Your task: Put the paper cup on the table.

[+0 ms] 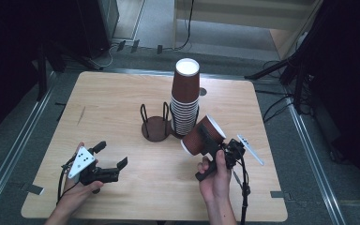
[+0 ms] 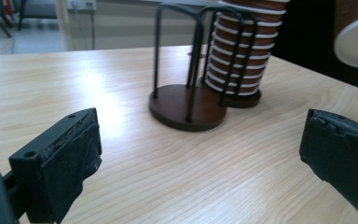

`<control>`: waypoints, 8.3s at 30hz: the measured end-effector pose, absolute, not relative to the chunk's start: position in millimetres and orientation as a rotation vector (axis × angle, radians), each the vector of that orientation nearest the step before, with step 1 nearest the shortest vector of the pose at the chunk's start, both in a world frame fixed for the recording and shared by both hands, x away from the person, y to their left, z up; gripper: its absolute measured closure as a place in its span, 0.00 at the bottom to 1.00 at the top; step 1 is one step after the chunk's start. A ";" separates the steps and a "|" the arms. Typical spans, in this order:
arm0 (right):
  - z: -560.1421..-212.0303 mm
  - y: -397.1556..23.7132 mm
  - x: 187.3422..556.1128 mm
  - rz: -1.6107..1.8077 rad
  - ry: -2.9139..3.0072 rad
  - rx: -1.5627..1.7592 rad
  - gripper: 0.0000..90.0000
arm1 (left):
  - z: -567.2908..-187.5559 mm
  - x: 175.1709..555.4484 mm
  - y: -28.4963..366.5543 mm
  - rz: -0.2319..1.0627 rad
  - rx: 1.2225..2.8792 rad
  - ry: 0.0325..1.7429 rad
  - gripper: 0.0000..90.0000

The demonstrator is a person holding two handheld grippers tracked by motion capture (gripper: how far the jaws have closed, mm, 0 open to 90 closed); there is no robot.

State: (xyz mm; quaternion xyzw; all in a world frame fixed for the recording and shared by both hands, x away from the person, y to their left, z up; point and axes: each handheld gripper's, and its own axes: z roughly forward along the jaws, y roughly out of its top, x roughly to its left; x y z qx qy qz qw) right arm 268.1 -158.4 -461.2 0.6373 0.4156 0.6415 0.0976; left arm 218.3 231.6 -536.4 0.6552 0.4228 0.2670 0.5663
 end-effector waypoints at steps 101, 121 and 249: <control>-526.7 -203.3 361.6 1.128 1.252 1.304 0.12 | -551.0 216.5 309.8 0.784 1.476 1.314 0.00; -541.3 -208.0 368.0 1.061 1.297 1.317 0.11 | -551.2 217.0 310.4 0.779 1.473 1.319 0.00; -541.8 -297.7 219.0 1.118 1.428 1.321 0.00 | -550.9 217.2 308.6 0.784 1.491 1.331 0.00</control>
